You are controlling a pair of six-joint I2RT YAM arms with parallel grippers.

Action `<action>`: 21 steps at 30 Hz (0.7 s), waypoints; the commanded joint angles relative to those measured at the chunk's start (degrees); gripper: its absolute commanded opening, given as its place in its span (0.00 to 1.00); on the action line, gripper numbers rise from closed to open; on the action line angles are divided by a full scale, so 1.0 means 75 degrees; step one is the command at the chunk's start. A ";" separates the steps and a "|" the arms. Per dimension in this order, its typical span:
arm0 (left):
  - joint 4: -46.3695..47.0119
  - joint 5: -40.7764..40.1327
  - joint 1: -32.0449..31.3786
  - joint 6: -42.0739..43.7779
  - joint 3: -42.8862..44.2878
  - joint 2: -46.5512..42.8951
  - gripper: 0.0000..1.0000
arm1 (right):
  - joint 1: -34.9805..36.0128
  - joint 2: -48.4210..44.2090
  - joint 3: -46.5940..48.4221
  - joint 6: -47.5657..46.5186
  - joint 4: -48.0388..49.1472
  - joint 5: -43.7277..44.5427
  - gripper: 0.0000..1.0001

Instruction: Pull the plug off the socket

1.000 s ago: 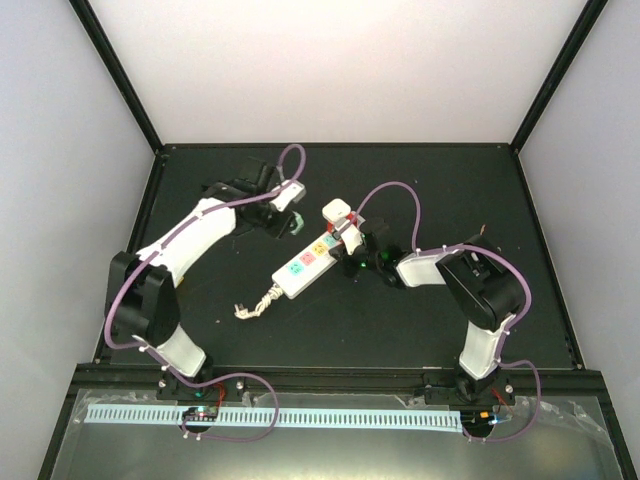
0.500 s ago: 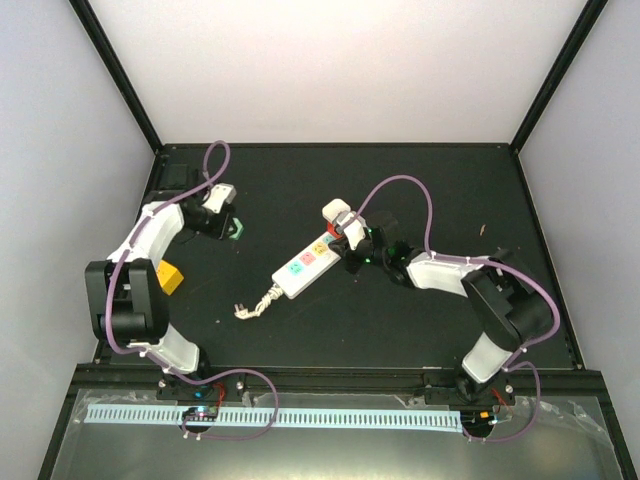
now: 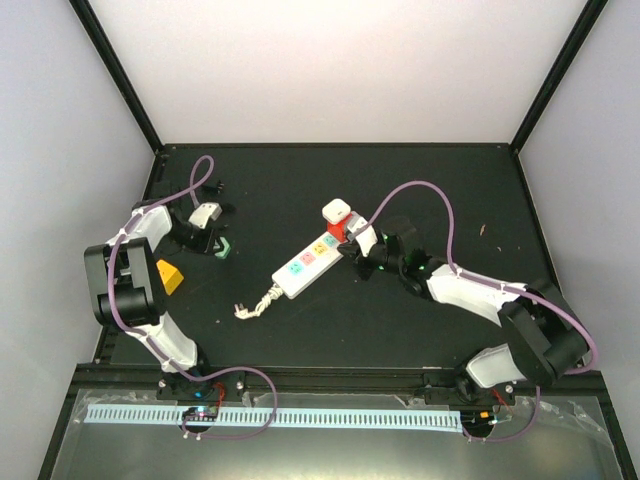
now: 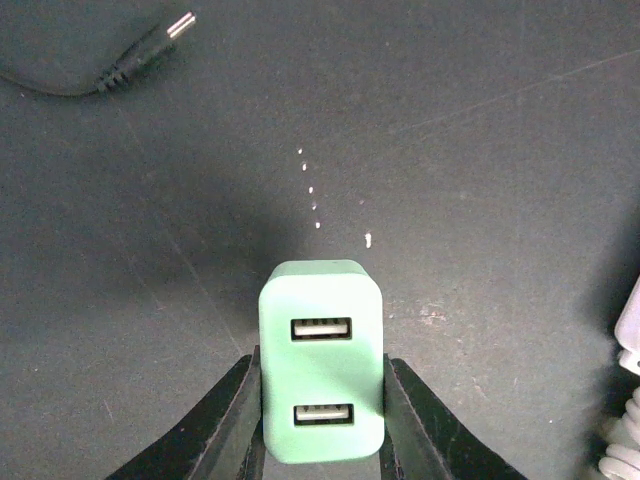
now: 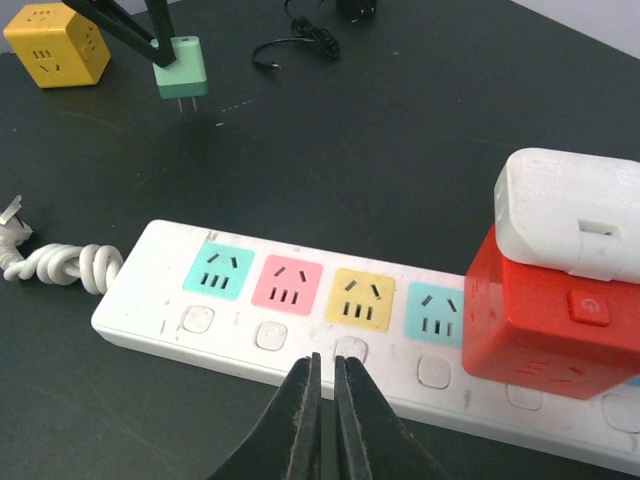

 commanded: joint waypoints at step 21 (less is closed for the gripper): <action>-0.0070 0.0135 0.0725 0.0059 0.0323 0.0726 0.61 | -0.0345 -0.0756 -0.0047 -0.0278 -0.0341 0.0370 0.33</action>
